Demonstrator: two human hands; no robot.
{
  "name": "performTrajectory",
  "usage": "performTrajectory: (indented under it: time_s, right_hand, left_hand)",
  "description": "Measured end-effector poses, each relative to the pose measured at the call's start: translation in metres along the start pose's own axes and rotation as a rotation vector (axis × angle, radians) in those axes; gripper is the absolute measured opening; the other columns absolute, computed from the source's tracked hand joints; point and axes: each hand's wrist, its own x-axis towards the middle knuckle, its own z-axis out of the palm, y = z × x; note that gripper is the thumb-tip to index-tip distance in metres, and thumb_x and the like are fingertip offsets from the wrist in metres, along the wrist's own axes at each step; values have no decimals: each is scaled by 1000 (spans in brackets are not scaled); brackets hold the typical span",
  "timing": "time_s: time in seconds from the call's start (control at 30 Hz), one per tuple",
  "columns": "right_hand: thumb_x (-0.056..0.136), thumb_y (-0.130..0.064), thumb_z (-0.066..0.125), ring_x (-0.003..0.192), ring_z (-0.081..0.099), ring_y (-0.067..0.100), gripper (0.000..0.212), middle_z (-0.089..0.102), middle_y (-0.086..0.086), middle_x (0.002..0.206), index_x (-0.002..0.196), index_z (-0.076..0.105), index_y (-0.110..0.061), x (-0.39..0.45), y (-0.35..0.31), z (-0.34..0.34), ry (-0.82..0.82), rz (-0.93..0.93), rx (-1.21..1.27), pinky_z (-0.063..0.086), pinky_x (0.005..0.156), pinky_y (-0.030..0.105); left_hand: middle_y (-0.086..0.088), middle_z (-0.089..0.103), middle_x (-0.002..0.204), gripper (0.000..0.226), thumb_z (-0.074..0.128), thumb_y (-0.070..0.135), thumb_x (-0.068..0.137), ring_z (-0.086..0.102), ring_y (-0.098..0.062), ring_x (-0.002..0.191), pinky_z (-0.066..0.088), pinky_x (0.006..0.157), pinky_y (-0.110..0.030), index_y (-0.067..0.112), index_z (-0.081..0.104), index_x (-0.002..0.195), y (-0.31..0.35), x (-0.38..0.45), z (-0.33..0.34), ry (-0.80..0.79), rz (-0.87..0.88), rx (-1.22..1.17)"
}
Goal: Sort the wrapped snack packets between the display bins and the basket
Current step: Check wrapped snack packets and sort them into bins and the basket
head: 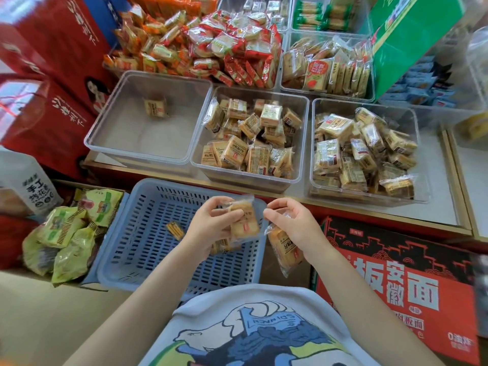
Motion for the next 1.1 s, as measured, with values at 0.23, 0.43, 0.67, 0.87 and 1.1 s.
performTrajectory:
  time_s: [0.23,0.43,0.67,0.87,1.1]
  right_hand:
    - [90,-26,75,95,70,18,11,73,-4,98,98,69,-30,-3,6,8,-99,-49,-116,59,88,43]
    - [93,-19,73,84,69,19,9,71,-2,90,87,69,-24,-7,5,9,-69,-72,-41,58,82,39]
    - [98,-19,66,76,67,15,9,71,2,86,99,69,-10,-8,2,5,-23,1,47,55,74,31]
    - [95,-20,71,83,68,16,12,72,9,99,105,66,-21,-10,-1,2,-30,-37,101,56,77,30]
    - [95,-20,71,74,66,7,6,72,-1,86,91,72,-16,-8,-8,-1,46,-84,14,52,67,19]
  left_hand:
    - [-19,73,110,38,74,18,93,77,-25,87,59,62,-26,13,54,124,2,2,4,133,-48,-144]
    - [-19,70,115,39,70,24,95,76,-19,86,59,63,-25,7,54,126,0,0,9,67,-90,-137]
    - [7,72,120,46,81,48,78,67,-13,112,54,96,-30,39,67,121,-4,-7,3,-210,170,246]
    - [6,75,77,23,77,26,85,61,-5,61,46,55,-19,17,74,106,1,-10,9,-136,171,173]
    - [-3,78,94,34,75,35,82,69,-9,76,49,60,-18,19,72,112,1,-11,9,-249,100,147]
